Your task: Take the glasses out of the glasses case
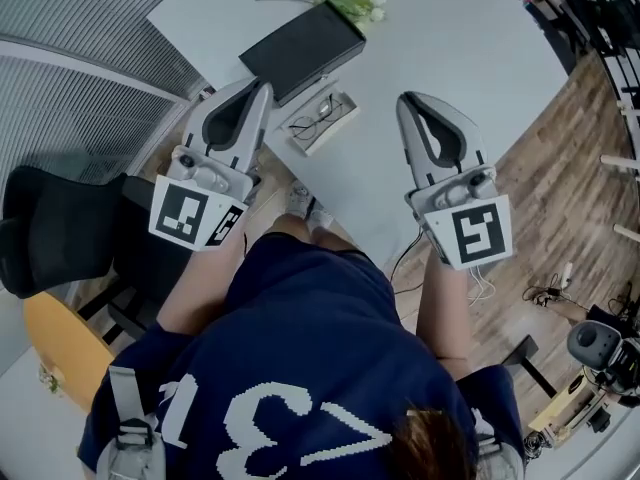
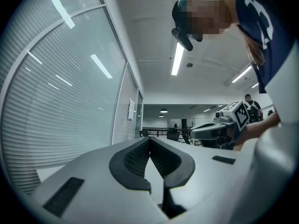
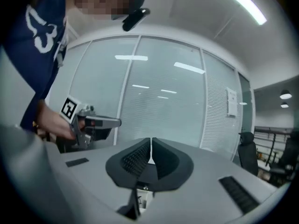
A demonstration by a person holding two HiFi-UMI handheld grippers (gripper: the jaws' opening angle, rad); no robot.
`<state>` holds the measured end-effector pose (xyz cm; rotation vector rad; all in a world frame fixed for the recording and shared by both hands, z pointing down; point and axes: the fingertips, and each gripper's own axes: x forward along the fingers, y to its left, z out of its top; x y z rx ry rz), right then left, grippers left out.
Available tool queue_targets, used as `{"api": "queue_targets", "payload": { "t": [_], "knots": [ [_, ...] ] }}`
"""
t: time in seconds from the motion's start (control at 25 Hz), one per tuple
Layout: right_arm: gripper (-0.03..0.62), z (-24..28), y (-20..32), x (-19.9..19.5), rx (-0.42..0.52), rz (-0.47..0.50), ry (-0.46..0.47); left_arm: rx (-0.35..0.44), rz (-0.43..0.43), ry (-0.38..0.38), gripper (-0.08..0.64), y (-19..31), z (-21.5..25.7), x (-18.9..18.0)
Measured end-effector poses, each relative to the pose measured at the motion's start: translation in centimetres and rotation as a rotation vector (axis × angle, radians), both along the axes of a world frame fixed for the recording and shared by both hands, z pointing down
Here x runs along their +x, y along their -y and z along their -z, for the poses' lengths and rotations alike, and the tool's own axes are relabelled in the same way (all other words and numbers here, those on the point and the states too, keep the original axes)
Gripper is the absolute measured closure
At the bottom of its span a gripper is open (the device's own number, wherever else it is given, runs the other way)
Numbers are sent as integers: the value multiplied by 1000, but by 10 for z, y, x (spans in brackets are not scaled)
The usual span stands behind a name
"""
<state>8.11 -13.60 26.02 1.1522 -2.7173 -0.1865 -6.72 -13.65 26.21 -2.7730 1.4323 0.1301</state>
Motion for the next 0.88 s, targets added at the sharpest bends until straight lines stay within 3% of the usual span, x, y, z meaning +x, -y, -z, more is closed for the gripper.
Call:
{"api": "queue_targets", "payload": {
  "t": [0.08, 0.2, 0.44, 0.56, 0.64, 0.88],
  "knots": [
    [563, -20, -1, -20, 32, 75, -129, -9, -1, -3, 546, 4, -5, -2],
    [563, -67, -4, -45, -18, 199, -334, -23, 11, -5, 546, 7, -11, -10],
    [561, -152, 3, -81, -108, 418, -576, -41, 51, 2, 546, 15, -24, -30],
    [529, -201, 3, -90, -175, 528, -686, -60, 80, -2, 546, 16, -33, -39],
    [499, -230, 0, -93, -221, 599, -746, -79, 102, -6, 546, 13, -39, -47],
    [489, -305, 1, -88, -286, 736, -968, -110, 166, 0, 546, 7, -53, -73]
  ]
}}
